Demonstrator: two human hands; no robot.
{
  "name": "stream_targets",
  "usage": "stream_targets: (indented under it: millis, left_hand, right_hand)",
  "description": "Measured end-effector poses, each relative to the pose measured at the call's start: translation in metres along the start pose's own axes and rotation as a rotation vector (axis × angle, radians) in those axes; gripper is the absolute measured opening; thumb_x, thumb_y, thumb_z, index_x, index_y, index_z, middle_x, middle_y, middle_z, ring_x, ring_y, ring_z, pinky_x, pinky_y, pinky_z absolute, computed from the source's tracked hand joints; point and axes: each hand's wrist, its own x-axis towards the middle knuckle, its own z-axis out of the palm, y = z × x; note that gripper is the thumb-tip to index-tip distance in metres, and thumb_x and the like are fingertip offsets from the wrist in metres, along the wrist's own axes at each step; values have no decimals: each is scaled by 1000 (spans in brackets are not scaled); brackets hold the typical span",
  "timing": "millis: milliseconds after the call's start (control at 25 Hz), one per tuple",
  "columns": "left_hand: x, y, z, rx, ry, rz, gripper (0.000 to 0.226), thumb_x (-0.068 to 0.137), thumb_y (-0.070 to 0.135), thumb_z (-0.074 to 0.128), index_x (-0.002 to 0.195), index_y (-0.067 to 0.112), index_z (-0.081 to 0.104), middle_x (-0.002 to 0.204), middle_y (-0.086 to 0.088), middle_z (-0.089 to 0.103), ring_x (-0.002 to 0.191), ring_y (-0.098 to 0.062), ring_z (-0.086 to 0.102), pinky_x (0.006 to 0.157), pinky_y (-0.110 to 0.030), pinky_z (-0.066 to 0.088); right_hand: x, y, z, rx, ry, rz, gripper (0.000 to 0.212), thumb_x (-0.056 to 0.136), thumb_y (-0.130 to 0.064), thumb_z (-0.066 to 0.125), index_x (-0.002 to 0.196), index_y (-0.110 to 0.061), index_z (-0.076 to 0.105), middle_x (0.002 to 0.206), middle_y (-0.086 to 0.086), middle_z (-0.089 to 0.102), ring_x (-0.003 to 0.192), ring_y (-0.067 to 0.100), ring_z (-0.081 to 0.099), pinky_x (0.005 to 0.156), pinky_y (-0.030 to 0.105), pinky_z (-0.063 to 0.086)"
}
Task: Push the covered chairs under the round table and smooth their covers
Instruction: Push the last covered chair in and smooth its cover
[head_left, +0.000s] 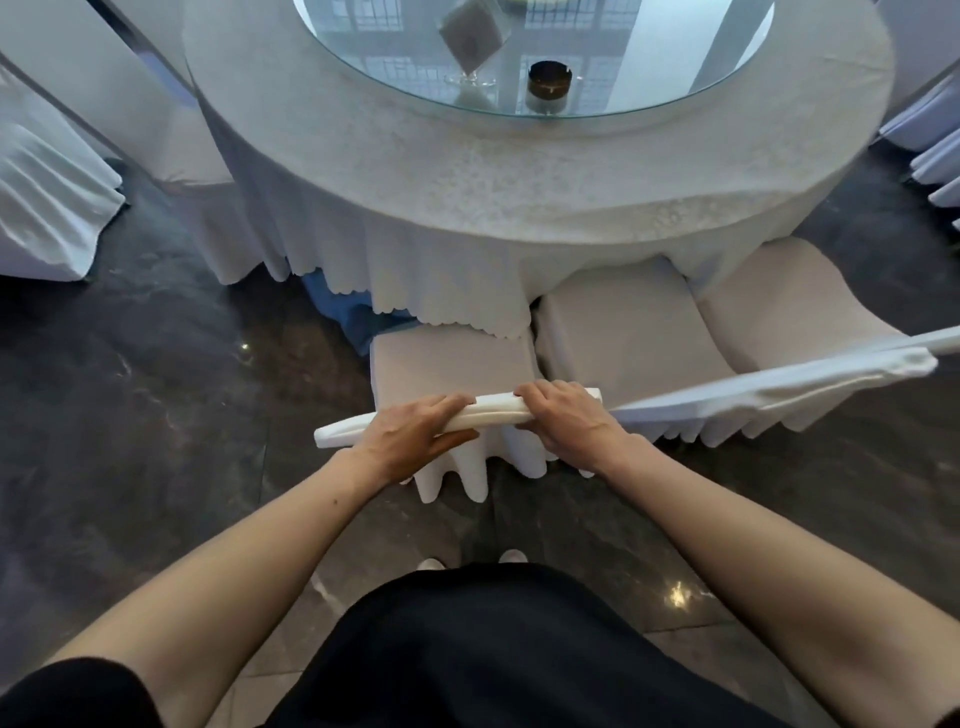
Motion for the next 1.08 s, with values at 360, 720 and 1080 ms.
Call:
stream_targets:
  millis: [360,720,1080]
  left_hand:
    - [-1,-8,2,-53,3,12,44,92,48,55,132,33,48,111,1,68,86,-22,66,64,-30,40]
    - [6,2,12,50,44,-8,45,87,52,60,126,30,55,92,-5,73,73,-28,67,59,-29,38]
    - [1,36,29,48,57,30,44,85,50,61,122,27,58,88,-4,74,64,-26,68,55,-32,51]
  right_hand:
    - [-2,-17,-5,-37,-8,130,30,95,-28,55,120,-12,51,111,9,62,94,32,58,81,41,41]
    - [-14,-20,-16,-142,-25,73,22,92,-15,51,113,-11,49,105,12,63,88,34,61,76,43,45]
    - [-52,-3,-9,-121,9,49,26,92,-12,47,117,-10,49,105,13,64,88,34,61,81,46,47]
